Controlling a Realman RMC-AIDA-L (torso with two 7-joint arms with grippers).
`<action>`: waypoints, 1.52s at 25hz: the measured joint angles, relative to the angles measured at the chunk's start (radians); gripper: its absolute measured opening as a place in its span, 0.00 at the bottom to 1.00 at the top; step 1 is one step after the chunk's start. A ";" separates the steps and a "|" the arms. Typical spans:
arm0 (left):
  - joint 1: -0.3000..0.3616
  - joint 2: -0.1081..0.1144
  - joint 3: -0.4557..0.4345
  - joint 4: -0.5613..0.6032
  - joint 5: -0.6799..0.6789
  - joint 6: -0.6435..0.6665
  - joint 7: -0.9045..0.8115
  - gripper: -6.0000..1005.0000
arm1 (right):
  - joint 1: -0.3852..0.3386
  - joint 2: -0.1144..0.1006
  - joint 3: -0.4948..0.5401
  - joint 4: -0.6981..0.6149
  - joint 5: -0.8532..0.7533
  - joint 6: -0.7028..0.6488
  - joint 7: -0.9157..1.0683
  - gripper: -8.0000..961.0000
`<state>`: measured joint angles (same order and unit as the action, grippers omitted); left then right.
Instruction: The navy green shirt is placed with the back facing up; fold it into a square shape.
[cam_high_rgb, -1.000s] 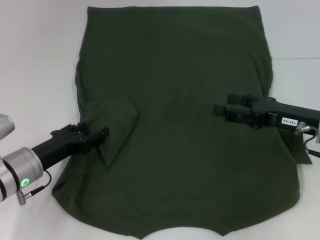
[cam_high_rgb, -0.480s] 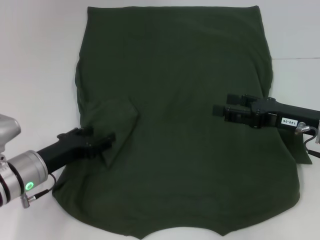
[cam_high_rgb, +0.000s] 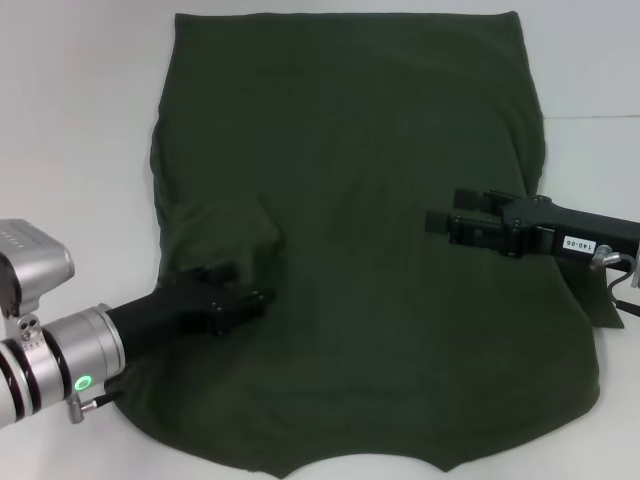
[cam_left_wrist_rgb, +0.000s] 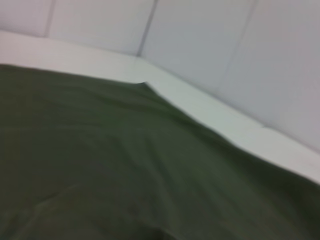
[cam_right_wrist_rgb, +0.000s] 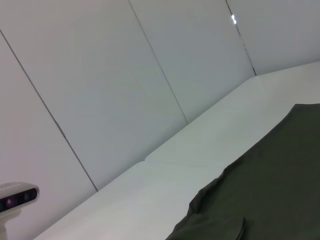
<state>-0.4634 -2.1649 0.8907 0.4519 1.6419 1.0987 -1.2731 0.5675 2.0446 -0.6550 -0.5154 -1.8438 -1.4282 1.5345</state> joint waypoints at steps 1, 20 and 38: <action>0.001 0.000 0.000 0.002 0.001 0.020 0.000 0.76 | 0.000 0.000 0.000 0.000 0.000 0.000 0.000 0.93; 0.020 0.002 0.017 0.083 0.047 0.305 0.014 0.76 | -0.034 -0.063 0.010 -0.016 -0.025 0.005 0.253 0.93; 0.022 -0.002 0.054 0.062 0.092 0.370 0.213 0.76 | -0.161 -0.136 0.109 -0.139 -0.190 0.099 0.726 0.92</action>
<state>-0.4413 -2.1669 0.9451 0.5140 1.7334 1.4686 -1.0601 0.4062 1.9084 -0.5457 -0.6542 -2.0342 -1.3288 2.2610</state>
